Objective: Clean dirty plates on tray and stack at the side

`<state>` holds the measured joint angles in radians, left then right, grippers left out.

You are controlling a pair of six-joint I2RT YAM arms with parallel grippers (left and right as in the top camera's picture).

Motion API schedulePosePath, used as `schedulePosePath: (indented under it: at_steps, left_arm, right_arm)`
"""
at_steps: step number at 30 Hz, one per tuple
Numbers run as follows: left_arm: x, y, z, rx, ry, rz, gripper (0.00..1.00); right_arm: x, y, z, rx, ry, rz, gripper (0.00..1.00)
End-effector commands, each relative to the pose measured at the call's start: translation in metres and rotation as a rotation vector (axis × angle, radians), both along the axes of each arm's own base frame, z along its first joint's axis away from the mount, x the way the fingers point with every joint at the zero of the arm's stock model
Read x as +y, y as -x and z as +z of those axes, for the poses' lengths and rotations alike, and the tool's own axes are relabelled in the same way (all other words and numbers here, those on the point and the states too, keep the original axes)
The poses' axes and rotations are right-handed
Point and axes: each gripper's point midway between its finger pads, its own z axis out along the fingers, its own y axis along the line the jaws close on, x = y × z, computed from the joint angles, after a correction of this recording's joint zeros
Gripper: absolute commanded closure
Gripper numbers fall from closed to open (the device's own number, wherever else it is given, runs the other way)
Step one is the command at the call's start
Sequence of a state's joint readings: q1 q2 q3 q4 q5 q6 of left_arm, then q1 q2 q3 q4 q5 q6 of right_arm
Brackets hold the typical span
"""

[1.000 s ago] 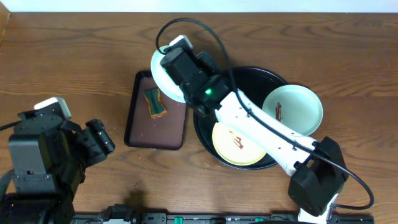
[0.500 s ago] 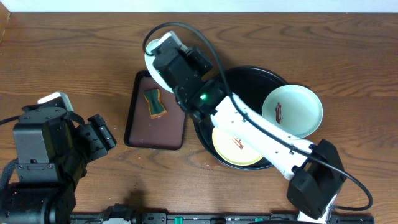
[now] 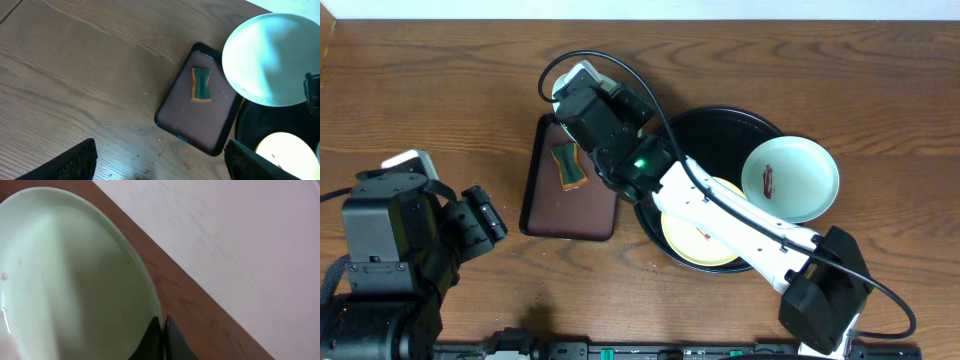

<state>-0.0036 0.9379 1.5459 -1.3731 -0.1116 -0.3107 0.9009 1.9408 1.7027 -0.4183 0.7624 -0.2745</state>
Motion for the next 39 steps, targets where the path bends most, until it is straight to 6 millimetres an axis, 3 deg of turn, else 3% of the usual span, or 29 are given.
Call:
schedulePosePath:
  at_steps: [1, 3, 4, 6, 7, 10, 13, 16, 22, 26, 30, 33, 37, 39]
  left_arm:
    - [0.003, 0.001, 0.001, 0.0, -0.007, 0.016, 0.18]
    - [0.003, 0.0, 0.001, 0.0, -0.007, 0.016, 0.18]
    - [0.003, 0.0, 0.001, -0.001, -0.007, 0.016, 0.18]
    - [0.003, 0.0, 0.001, -0.001, -0.007, 0.016, 0.18]
    - [0.003, 0.0, 0.001, -0.001, -0.007, 0.017, 0.18]
    - [0.003, 0.0, 0.001, -0.002, -0.007, 0.016, 0.18]
    - [0.003, 0.0, 0.001, 0.0, -0.007, 0.017, 0.18]
    - [0.003, 0.0, 0.001, 0.0, -0.007, 0.016, 0.18]
    - [0.003, 0.0, 0.001, 0.0, -0.007, 0.016, 0.18]
    - [0.003, -0.002, 0.002, -0.01, -0.005, 0.016, 0.18]
    - [0.0, -0.009, 0.005, -0.031, 0.009, 0.008, 0.18]
    - [-0.005, -0.014, 0.004, -0.025, 0.032, -0.013, 0.18]
    - [-0.009, -0.02, -0.002, 0.006, 0.047, -0.026, 0.18]
    - [-0.009, -0.023, -0.005, 0.02, 0.047, -0.026, 0.18]
  right_arm:
    - [-0.016, 0.0, 0.008, -0.01, -0.084, -0.109, 0.99]
    - [0.002, 0.01, -0.008, 0.09, -0.092, 0.007, 0.99]
    - [0.001, 0.009, -0.009, 0.085, -0.05, 0.017, 0.99]
    - [-0.031, -0.004, 0.021, -0.088, 0.01, -0.172, 0.99]
    - [-0.029, -0.005, 0.026, -0.105, -0.003, -0.171, 0.99]
    - [0.0, 0.005, 0.019, -0.053, 0.125, 0.033, 0.99]
    - [-0.009, 0.0, 0.035, -0.132, 0.124, -0.058, 0.99]
    - [0.016, 0.013, 0.021, -0.067, 0.167, 0.093, 0.99]
    - [0.001, 0.01, 0.022, -0.068, -0.061, -0.071, 0.99]
    - [-0.028, 0.006, 0.012, 0.029, -0.255, -0.199, 0.99]
    - [-0.065, 0.006, -0.005, 0.273, -0.535, -0.316, 0.99]
    - [-0.096, 0.001, -0.006, 0.472, -0.746, -0.358, 0.99]
    - [-0.172, -0.017, 0.004, 0.612, -0.977, -0.44, 0.99]
    - [-0.229, -0.026, 0.001, 0.622, -1.053, -0.542, 0.99]
